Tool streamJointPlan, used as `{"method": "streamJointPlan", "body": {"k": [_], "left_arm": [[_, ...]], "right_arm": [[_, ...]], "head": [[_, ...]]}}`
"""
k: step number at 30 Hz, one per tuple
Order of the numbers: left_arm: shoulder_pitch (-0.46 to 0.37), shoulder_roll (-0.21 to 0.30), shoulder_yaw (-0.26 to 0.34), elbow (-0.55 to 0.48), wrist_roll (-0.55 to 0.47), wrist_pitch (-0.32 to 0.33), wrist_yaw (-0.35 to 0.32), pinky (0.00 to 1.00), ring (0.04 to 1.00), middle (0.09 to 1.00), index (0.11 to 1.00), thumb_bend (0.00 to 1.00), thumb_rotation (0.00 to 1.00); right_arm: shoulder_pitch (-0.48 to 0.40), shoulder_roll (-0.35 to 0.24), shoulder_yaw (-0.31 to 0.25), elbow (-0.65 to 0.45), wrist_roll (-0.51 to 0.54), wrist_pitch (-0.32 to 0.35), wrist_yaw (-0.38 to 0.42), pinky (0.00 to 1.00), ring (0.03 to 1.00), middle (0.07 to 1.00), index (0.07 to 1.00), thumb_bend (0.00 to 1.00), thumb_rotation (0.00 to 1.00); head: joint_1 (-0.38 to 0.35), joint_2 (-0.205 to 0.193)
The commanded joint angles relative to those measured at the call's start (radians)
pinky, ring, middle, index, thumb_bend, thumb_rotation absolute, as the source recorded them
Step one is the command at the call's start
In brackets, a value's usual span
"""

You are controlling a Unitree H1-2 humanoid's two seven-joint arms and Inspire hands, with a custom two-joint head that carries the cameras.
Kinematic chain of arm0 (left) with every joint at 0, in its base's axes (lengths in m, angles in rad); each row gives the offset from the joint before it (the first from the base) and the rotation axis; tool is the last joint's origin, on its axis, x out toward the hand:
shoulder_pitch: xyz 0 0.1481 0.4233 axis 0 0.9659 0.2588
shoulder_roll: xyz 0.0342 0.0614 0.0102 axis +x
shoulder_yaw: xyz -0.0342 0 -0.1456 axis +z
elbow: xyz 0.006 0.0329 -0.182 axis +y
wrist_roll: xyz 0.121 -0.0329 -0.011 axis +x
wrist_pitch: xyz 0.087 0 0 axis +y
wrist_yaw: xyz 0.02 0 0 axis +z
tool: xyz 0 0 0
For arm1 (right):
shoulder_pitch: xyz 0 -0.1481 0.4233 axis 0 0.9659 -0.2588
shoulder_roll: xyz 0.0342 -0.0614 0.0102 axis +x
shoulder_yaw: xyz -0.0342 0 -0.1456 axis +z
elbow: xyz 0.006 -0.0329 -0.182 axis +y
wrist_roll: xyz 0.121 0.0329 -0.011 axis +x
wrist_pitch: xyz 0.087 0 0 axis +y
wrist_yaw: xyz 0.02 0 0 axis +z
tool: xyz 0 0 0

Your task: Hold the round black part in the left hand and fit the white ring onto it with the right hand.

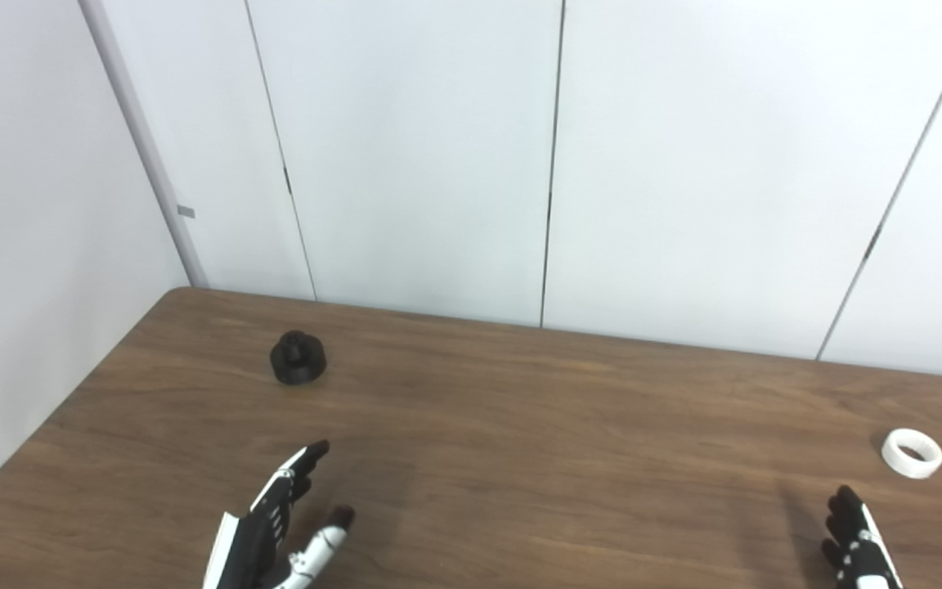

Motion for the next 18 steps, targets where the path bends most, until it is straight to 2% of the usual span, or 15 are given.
{"method": "streamJointPlan", "body": {"k": [1,3,6,7,9,11,18], "left_arm": [[0.009,-0.047,0.002,-0.026,0.027,0.039,0.028,0.93,0.926,0.906,0.868,0.81,0.25],[-0.002,-0.033,0.01,-0.053,0.069,0.086,0.042,0.92,0.922,0.901,0.862,0.89,0.21],[-0.027,-0.008,0.022,-0.081,0.144,0.145,0.061,0.9,0.915,0.895,0.856,0.96,0.22],[-0.034,0.001,0.024,-0.093,0.177,0.175,0.062,0.9,0.914,0.895,0.855,0.97,0.22],[-0.052,0.019,0.028,-0.117,0.24,0.237,0.061,0.96,0.96,0.927,0.879,0.99,0.27],[-0.076,0.034,0.041,-0.133,0.266,0.288,0.055,0.99,0.986,0.942,0.887,1.0,0.29],[-0.162,0.092,0.083,-0.137,0.315,0.401,0.033,1.0,1.0,0.956,0.893,1.0,0.34]], "right_arm": [[0.047,-0.023,-0.001,0.006,0.007,-0.025,0.005,1.0,1.0,0.989,0.984,0.49,0.96],[0.045,-0.022,0.001,0.009,0.002,-0.025,0.004,1.0,0.998,0.988,0.983,0.49,0.97],[0.043,-0.017,0.002,0.011,0.002,-0.02,0.0,1.0,0.995,0.984,0.978,0.52,0.96],[0.042,-0.015,0.002,0.011,0.001,-0.02,-0.002,1.0,0.995,0.983,0.977,0.53,0.96],[0.041,-0.013,0.003,0.01,-0.003,-0.017,-0.005,1.0,0.992,0.981,0.978,0.52,0.96],[0.039,-0.014,0.005,0.01,-0.007,-0.017,-0.005,1.0,0.995,0.983,0.982,0.52,0.97],[0.036,-0.012,0.005,0.004,-0.012,-0.004,-0.006,1.0,0.997,0.98,0.98,0.47,0.97]], "head": [[0.001,0.001],[-0.002,0.002],[-0.002,0.004],[-0.004,0.003],[-0.004,0.003],[-0.005,0.003],[-0.009,0.005]]}}
